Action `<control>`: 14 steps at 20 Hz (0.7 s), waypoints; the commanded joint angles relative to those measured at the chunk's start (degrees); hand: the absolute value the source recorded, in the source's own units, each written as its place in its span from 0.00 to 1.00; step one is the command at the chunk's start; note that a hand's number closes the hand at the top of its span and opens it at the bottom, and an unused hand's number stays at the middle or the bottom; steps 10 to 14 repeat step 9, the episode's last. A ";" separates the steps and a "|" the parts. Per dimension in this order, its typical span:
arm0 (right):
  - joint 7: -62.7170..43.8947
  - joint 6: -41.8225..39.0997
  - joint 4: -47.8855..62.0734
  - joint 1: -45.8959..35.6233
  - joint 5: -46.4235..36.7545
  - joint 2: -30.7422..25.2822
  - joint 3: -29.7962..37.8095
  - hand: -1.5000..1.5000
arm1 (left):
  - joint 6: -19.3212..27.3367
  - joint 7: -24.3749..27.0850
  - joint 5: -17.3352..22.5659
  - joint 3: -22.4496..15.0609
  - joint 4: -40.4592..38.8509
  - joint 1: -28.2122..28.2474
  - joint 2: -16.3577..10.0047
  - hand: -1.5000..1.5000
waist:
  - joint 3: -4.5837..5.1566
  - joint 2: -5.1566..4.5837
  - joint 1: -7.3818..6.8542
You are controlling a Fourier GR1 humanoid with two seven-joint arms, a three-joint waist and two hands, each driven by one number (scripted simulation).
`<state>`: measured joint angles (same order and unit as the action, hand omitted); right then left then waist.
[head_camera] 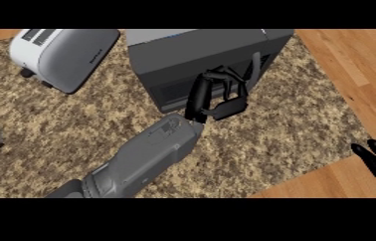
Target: Pick up the milk, place it into the microwave and close the microwave
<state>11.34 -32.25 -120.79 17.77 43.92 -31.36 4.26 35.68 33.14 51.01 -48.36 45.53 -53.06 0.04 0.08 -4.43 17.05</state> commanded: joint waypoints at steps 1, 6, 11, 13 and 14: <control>-0.56 -0.11 -0.44 -0.19 0.61 -0.73 0.26 0.00 | 0.56 -0.42 1.64 3.29 -6.39 -3.17 -0.04 1.00 | 0.02 -1.06 0.59; -1.07 -0.20 -0.51 -0.18 1.05 -1.08 0.08 0.00 | 0.53 0.86 2.88 2.96 -6.53 -3.16 -0.04 1.00 | -0.05 -1.22 0.66; -1.36 0.45 -1.31 -0.52 2.26 -0.91 -0.21 0.00 | 0.66 1.21 3.58 2.80 -6.52 -3.59 -0.04 1.00 | 0.03 -1.30 0.73; -1.36 0.45 -1.31 -0.52 2.26 -0.91 -0.21 0.00 | 0.66 1.21 3.58 2.80 -6.52 -3.59 -0.04 1.00 | 0.03 -1.30 0.73; -1.36 0.45 -1.31 -0.52 2.26 -0.91 -0.21 0.00 | 0.66 1.21 3.58 2.80 -6.52 -3.59 -0.04 1.00 | 0.03 -1.30 0.73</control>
